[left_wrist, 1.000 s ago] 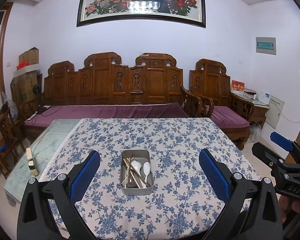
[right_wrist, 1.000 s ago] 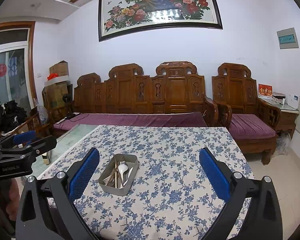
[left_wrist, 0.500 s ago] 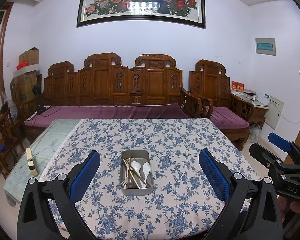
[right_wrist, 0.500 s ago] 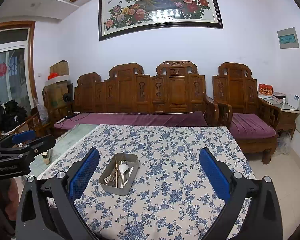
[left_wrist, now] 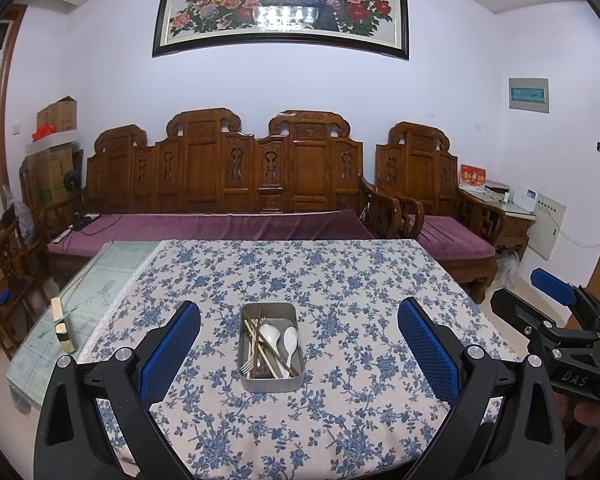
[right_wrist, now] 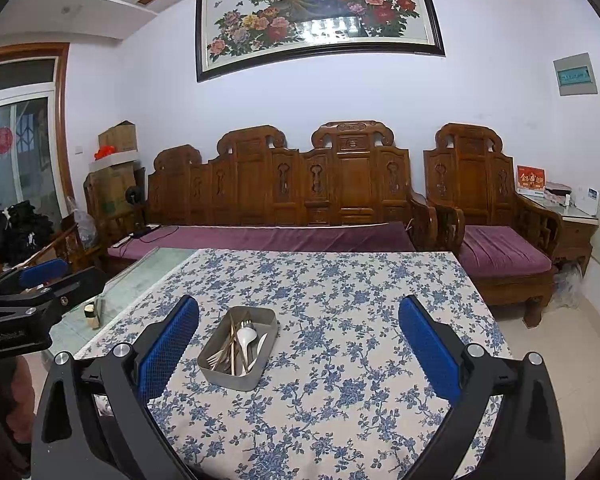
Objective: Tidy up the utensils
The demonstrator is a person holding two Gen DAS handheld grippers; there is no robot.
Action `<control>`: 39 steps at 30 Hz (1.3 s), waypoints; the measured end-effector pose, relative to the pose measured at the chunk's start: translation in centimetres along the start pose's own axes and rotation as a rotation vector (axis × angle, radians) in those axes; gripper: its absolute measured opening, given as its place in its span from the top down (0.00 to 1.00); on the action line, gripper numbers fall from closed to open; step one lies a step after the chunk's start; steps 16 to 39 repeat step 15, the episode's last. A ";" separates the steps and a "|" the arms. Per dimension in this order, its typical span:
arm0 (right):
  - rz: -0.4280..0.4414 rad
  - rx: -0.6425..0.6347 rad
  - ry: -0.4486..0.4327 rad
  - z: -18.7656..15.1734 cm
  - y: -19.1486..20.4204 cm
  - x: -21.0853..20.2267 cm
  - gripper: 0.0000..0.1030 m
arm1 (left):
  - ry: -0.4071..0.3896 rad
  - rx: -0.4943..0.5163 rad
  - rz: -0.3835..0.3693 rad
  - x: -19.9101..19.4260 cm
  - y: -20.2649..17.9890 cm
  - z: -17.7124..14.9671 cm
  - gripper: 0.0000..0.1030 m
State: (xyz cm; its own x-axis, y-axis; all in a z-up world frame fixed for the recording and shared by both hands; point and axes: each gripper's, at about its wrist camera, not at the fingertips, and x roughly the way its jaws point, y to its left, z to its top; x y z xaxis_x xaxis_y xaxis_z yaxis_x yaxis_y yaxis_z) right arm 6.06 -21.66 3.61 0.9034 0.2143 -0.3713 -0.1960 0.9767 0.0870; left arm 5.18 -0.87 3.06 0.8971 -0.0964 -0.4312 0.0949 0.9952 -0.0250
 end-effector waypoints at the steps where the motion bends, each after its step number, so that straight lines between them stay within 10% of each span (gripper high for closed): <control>1: 0.000 0.000 0.000 0.0 0.1 0.0 0.02 | -0.001 0.000 -0.001 0.0 0.0 0.0 0.07; 39: 0.001 0.003 0.000 -0.1 0.0 0.1 0.02 | 0.001 -0.004 0.001 0.2 0.0 -0.2 0.07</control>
